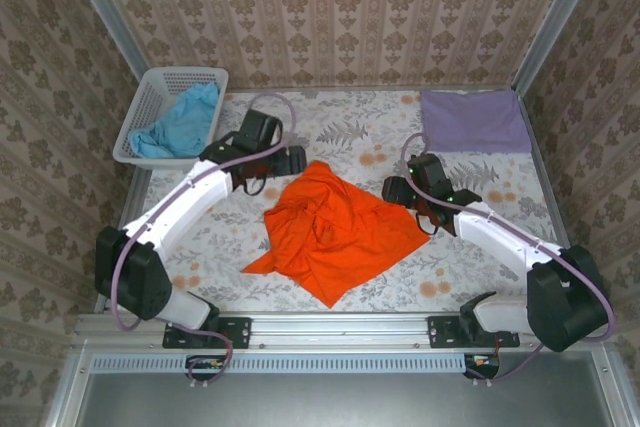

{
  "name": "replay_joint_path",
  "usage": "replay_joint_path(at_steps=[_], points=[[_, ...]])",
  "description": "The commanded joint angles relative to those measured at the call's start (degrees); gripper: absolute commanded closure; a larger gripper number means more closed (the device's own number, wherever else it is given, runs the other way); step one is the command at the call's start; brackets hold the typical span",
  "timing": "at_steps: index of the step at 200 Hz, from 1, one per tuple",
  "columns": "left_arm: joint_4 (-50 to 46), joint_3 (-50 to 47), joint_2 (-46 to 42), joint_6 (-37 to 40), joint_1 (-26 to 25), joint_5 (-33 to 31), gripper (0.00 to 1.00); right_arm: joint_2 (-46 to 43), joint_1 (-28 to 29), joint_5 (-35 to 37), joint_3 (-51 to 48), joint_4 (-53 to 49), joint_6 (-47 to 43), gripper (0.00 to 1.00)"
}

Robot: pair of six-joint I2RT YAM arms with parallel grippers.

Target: Fold and stack the t-shirts

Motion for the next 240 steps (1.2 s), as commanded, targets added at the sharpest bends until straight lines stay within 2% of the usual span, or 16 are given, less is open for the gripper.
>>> replay_joint_path(at_steps=[1, 39, 61, 78, 103, 126, 144, 167, 196, 240], points=[[-1.43, -2.26, -0.17, 3.46, -6.23, 6.66, 0.19, -0.57, -0.99, -3.14, 0.25, -10.15, 1.67, 0.25], [-3.51, -3.70, 4.88, 4.87, -18.16, 4.15, 0.23, -5.49, -6.24, -10.60, -8.52, -16.18, 3.86, 0.30], [-1.68, -6.71, 7.53, 3.86, -20.93, 4.10, 0.24, -8.98, -8.15, -11.23, -12.15, -18.75, 4.18, 0.32], [-4.47, -5.86, 9.98, 6.10, -21.93, 3.64, 0.25, -11.71, -10.26, -9.43, -12.45, -21.09, 4.78, 0.32], [-10.73, -3.33, 13.79, 8.58, -21.92, 1.38, 0.24, -13.70, -13.36, -6.99, -12.20, -21.97, 7.99, 0.33], [-16.81, 0.31, 17.17, 9.58, -21.62, 4.18, 0.24, -12.33, -16.14, -15.55, -11.40, -20.08, 8.23, 0.41], [-21.10, 3.60, 18.29, 11.28, -21.49, 5.10, 0.24, -12.03, -16.11, -19.46, -10.34, -21.38, 9.10, 0.41], [-22.23, 5.71, 19.03, 13.23, -19.54, 9.39, 0.22, -11.91, -16.11, -21.20, -10.70, -21.84, 10.30, 0.43], [-25.61, 11.60, 23.95, 16.19, -17.12, 9.48, 0.22, -9.33, -16.13, -21.12, -10.40, -20.83, 10.18, 0.46], [-23.08, 13.30, 28.73, 16.52, -16.53, 12.77, 0.23, 0.61, -16.28, -20.11, -9.10, -16.16, 9.04, 0.57]])
